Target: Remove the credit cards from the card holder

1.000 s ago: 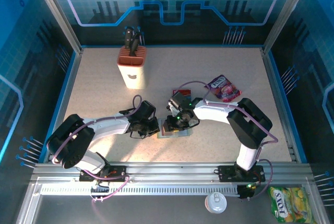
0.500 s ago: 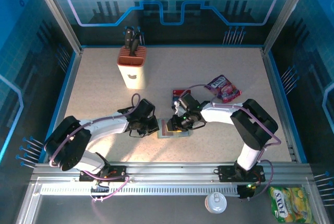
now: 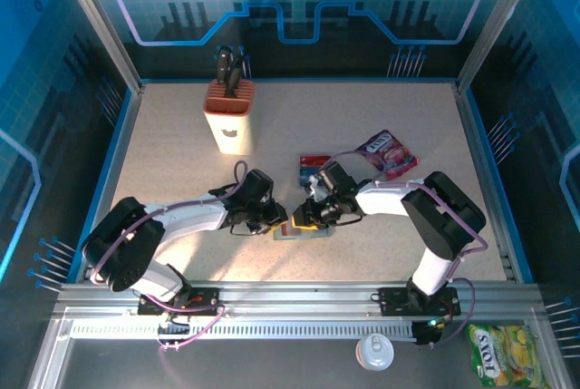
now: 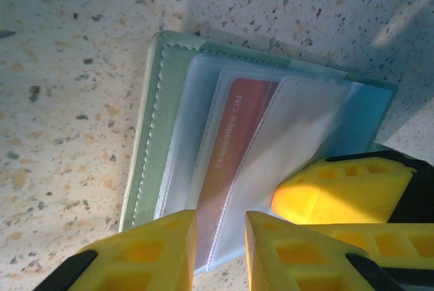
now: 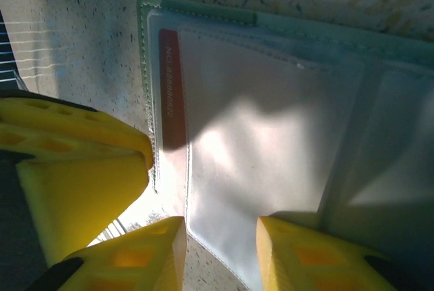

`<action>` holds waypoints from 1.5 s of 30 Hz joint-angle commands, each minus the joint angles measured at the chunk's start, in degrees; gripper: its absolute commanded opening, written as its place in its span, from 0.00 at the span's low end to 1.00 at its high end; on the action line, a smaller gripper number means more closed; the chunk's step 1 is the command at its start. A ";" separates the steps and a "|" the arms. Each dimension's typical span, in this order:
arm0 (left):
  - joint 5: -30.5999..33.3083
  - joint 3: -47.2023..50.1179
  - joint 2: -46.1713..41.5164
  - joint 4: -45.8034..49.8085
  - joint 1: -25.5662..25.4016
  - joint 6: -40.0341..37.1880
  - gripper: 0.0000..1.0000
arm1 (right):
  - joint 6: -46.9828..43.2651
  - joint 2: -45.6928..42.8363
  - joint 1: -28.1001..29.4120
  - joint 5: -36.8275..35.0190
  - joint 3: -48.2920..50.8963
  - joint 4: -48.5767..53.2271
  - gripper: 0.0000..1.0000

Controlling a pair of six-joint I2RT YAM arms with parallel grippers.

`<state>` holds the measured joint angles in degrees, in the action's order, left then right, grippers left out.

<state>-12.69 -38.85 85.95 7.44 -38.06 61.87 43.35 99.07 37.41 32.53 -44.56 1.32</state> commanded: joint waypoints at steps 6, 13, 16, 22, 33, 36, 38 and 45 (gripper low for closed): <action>-2.39 -0.88 2.74 -4.12 -0.29 2.19 0.26 | 1.54 0.44 -1.80 2.77 2.62 -3.10 0.31; -3.17 -0.79 3.83 -5.77 -0.29 2.59 0.24 | 2.18 1.21 -2.35 4.19 3.59 -5.20 0.29; -3.42 -0.70 4.02 -6.47 -0.34 2.85 0.25 | 2.54 1.50 -2.45 4.85 3.75 -5.99 0.28; -3.69 -0.50 4.23 -7.19 -0.34 3.24 0.24 | 3.00 2.00 -2.87 5.77 4.14 -7.42 0.27; -3.96 -1.07 3.51 -7.36 -0.29 2.85 0.19 | 4.84 0.22 -3.31 7.72 5.32 -10.50 0.28; -4.19 -1.53 3.31 -7.19 -0.34 2.89 0.18 | 5.29 -1.66 -3.44 7.99 5.34 -10.76 0.28; -4.24 -2.00 2.78 -6.72 -0.34 2.70 0.18 | 5.29 -3.45 -3.54 7.60 5.11 -9.67 0.28; -4.64 -4.72 2.21 -5.18 -0.93 2.57 0.21 | 3.10 -10.80 -5.49 3.63 4.06 -1.47 0.29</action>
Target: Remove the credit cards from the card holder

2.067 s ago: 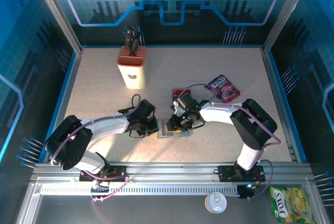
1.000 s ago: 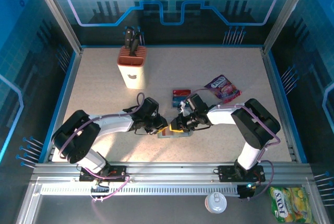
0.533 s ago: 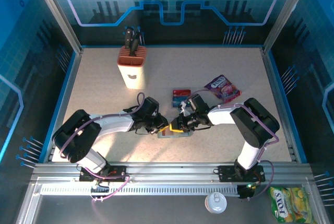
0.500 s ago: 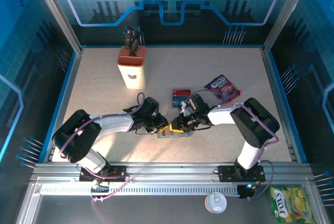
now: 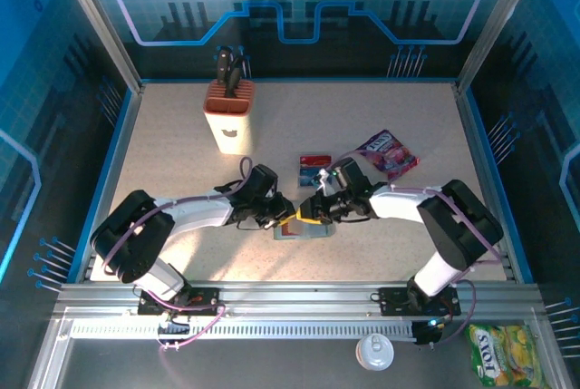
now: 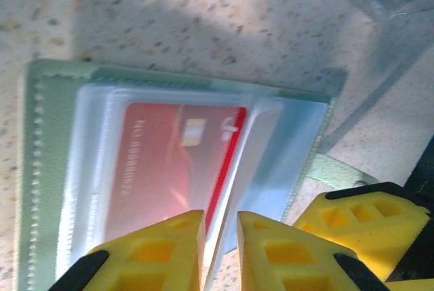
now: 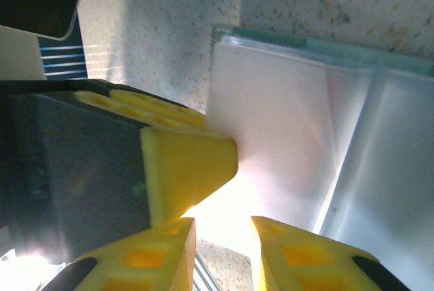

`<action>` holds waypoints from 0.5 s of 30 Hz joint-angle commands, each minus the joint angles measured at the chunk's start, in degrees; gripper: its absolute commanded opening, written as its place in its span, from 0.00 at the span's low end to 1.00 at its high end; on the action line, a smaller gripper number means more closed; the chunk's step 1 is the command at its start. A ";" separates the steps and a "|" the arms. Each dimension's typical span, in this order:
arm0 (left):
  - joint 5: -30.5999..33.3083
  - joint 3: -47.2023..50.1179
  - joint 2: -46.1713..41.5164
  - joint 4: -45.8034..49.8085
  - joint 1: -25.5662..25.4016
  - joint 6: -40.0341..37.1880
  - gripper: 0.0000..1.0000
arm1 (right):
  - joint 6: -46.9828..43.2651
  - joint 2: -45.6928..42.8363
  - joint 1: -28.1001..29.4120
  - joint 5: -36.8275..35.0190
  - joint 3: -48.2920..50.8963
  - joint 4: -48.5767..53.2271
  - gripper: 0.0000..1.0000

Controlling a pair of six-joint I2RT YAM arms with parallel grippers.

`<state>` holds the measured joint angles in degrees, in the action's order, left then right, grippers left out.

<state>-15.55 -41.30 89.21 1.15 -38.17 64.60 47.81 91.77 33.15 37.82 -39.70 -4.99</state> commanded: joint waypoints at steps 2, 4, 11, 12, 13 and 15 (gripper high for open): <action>-1.90 -3.64 -0.42 1.99 -1.25 -0.70 0.21 | -2.42 -5.85 -2.16 -3.15 -1.12 7.82 0.29; -2.05 -4.67 0.28 2.44 -1.62 -0.81 0.21 | -3.46 -7.67 -3.12 -3.96 -1.26 10.18 0.30; -2.64 -7.60 4.18 1.75 -3.70 -0.78 0.20 | -5.86 -13.21 -6.81 -4.69 -0.58 15.82 0.30; -2.73 -8.04 4.66 1.58 -3.95 -0.77 0.20 | -6.05 -13.84 -7.11 -4.79 -0.42 16.24 0.30; -2.82 -8.59 5.30 1.44 -4.29 -0.77 0.20 | -6.30 -14.57 -7.40 -4.91 -0.26 16.70 0.30; -2.97 -9.50 6.46 1.14 -4.82 -0.69 0.20 | -6.76 -15.70 -7.92 -5.30 0.09 17.70 0.31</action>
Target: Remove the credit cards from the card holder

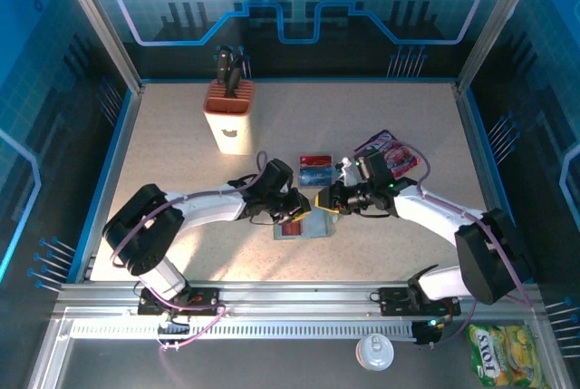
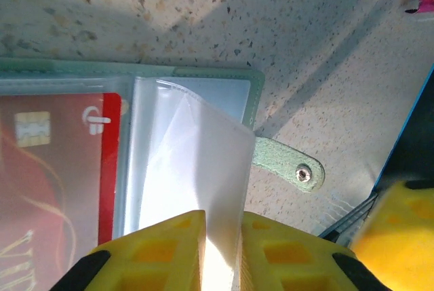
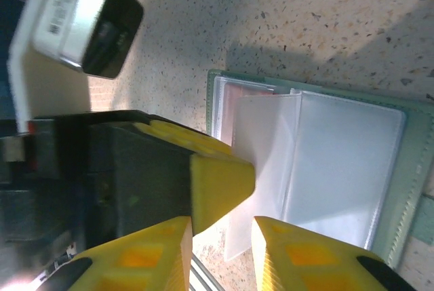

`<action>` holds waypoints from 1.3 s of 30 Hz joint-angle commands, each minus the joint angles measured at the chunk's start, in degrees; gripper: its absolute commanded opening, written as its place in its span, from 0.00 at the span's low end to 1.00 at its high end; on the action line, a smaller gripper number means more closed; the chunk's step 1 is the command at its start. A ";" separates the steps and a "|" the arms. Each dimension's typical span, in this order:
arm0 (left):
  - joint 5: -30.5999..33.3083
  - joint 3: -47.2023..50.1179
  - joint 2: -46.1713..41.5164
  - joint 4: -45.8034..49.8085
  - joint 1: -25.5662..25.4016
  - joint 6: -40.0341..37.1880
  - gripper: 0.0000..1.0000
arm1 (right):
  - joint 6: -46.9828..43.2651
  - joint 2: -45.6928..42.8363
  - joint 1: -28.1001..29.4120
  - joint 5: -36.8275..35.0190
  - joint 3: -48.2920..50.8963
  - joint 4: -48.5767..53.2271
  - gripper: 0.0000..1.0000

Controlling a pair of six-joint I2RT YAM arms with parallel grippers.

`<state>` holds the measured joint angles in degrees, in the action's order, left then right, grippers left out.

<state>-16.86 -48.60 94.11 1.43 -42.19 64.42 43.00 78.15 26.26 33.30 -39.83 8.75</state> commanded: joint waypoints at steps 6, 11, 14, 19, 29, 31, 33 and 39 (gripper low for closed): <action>-2.11 -4.92 4.67 0.38 -2.00 -0.50 0.19 | -2.39 -4.64 -2.01 -1.42 1.70 5.55 0.31; -2.52 -6.34 6.72 0.15 -2.45 -0.52 0.19 | -2.82 -6.18 -2.75 -1.72 2.23 6.75 0.31; -2.64 -7.19 7.62 -0.08 -2.68 -0.51 0.22 | -3.17 -6.93 -3.06 -1.85 2.40 7.55 0.31; -2.66 -8.08 8.19 0.09 -2.76 -0.58 0.26 | -3.45 -7.73 -3.32 -2.06 2.73 8.21 0.31; -1.81 -7.61 6.90 1.45 -2.69 -1.48 0.33 | -3.17 -7.25 -3.32 -1.58 3.06 7.86 0.31; -1.77 -7.14 6.36 1.46 -2.50 -1.47 0.33 | -3.05 -7.13 -3.24 -1.46 3.18 7.61 0.31; -1.57 -6.64 5.71 1.41 -2.35 -1.50 0.32 | -2.79 -6.77 -3.15 -1.31 3.27 7.12 0.31; -0.68 -3.84 2.91 1.67 -1.45 -1.53 0.32 | -1.90 -5.12 -2.23 -1.02 3.15 5.50 0.31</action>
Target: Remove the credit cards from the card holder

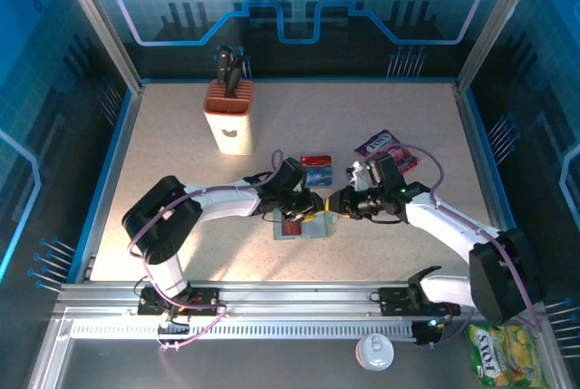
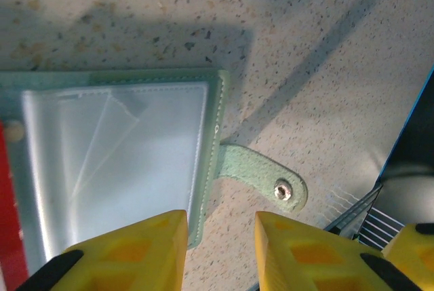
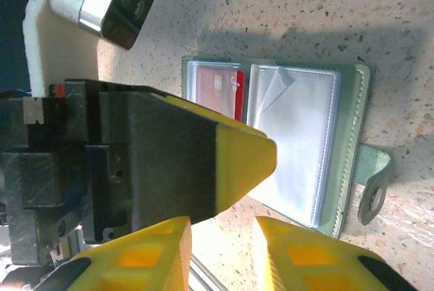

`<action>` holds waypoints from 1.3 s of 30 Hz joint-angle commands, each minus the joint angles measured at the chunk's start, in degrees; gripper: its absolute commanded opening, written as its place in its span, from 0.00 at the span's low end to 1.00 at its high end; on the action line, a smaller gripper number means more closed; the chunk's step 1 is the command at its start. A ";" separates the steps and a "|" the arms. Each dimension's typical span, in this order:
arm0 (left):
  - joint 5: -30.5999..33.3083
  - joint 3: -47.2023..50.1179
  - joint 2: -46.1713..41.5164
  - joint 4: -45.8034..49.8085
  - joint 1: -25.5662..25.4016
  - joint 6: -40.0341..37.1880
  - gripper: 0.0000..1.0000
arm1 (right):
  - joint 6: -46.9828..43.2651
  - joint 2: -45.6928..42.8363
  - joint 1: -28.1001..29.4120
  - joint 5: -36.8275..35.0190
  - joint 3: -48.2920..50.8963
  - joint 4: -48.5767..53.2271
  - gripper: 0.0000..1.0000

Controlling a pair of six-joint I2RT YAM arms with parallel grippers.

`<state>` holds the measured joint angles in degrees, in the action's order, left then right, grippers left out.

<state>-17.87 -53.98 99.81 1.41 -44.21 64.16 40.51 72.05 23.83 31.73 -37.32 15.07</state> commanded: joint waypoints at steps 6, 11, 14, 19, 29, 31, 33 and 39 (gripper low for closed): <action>1.59 5.01 -6.63 2.39 1.81 -1.16 0.32 | 1.21 3.94 2.21 0.51 -0.51 -2.41 0.31; 2.52 8.24 -10.22 2.98 3.28 -1.16 0.32 | 1.93 7.13 4.54 0.09 -1.77 -4.23 0.31; 2.91 10.74 -12.34 2.99 4.46 -1.01 0.32 | 2.29 9.40 6.36 -0.20 -2.82 -5.03 0.31; 2.92 14.64 -15.59 2.74 6.50 -1.02 0.31 | 3.15 12.65 8.65 -0.53 -4.05 -6.58 0.31; 3.91 19.11 -18.47 2.73 8.26 -1.69 0.21 | 3.87 18.66 12.31 -1.03 -8.06 -7.69 0.31; 3.80 19.49 -18.29 2.31 8.41 -1.79 0.19 | 3.88 19.56 12.76 -1.14 -8.76 -7.69 0.31; 3.61 19.56 -17.84 2.04 8.38 -1.89 0.17 | 3.87 20.43 13.06 -1.16 -9.21 -7.68 0.31; 2.69 19.20 -16.02 0.99 8.64 -2.59 0.06 | 3.79 21.53 13.27 -1.68 -9.95 -7.53 0.31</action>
<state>-14.83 -35.27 82.87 2.96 -36.10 62.85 43.94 92.77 36.38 30.68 -45.87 7.64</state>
